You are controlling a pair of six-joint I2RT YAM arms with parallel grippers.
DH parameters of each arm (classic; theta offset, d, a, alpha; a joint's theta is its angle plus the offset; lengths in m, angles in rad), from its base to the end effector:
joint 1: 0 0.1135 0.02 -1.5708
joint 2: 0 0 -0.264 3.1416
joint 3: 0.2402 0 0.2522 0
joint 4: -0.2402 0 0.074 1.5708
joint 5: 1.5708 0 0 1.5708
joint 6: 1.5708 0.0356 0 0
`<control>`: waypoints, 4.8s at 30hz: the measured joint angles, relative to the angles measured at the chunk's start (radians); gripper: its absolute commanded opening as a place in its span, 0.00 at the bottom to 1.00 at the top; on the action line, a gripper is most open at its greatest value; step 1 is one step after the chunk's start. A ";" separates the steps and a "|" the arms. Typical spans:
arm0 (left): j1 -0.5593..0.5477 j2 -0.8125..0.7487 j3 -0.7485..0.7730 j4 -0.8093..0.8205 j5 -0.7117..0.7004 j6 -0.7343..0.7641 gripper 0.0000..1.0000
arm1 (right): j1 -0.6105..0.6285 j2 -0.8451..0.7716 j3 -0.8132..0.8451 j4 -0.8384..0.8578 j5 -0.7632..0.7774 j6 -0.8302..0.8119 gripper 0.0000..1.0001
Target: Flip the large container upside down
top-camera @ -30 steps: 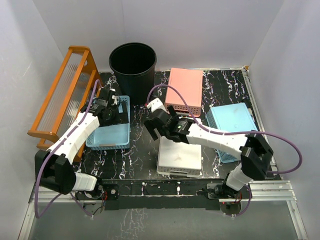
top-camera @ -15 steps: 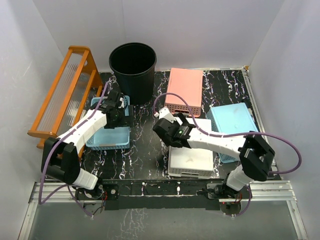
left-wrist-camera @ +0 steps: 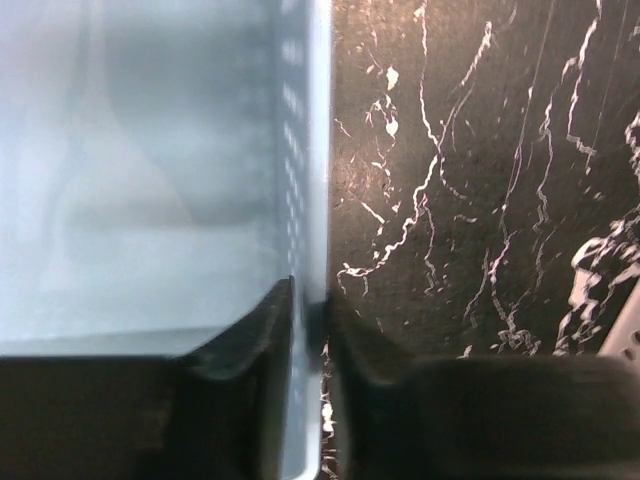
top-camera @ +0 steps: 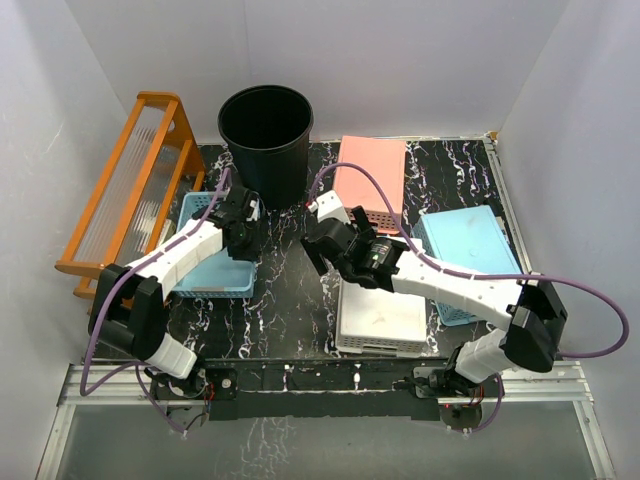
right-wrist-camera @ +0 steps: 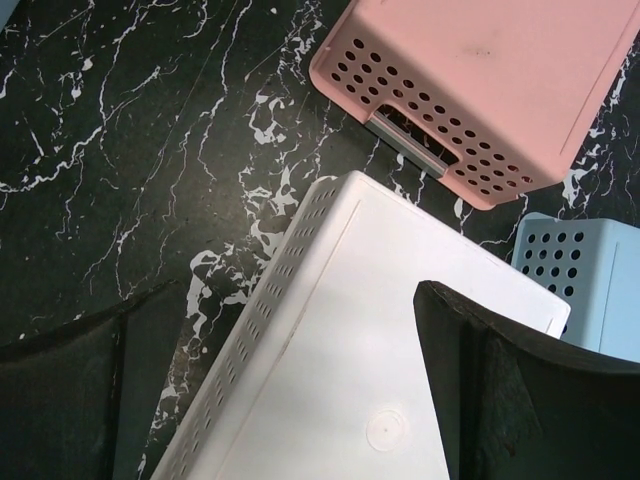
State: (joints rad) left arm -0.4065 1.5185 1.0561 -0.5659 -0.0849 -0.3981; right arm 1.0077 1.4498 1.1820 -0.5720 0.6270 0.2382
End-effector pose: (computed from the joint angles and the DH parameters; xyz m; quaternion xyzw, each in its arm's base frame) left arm 0.2848 -0.1193 0.2278 -0.0073 0.9626 -0.0672 0.2623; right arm 0.1826 0.2500 0.2921 -0.2313 0.8648 -0.0356 0.4442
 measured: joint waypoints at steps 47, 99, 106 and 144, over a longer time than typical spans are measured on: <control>0.113 -0.338 -0.265 0.499 0.897 -0.505 0.00 | -0.188 -0.234 -0.035 0.130 -0.029 -0.063 0.98; 0.255 -0.384 -0.479 0.941 1.055 -0.861 0.00 | -0.417 -0.224 -0.144 0.222 -0.428 0.152 0.98; 0.257 -0.381 -0.655 1.389 1.050 -1.207 0.00 | -0.426 -0.224 -0.144 0.206 -0.439 0.152 0.98; 0.476 -0.460 -0.392 0.219 0.860 -0.251 0.99 | -0.435 -0.200 -0.145 0.208 -0.489 0.151 0.98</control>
State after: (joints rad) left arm 0.0692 1.0588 0.6640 -0.3466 0.7750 -0.6491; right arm 0.5728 1.2499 1.0374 -0.3641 0.1379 0.3897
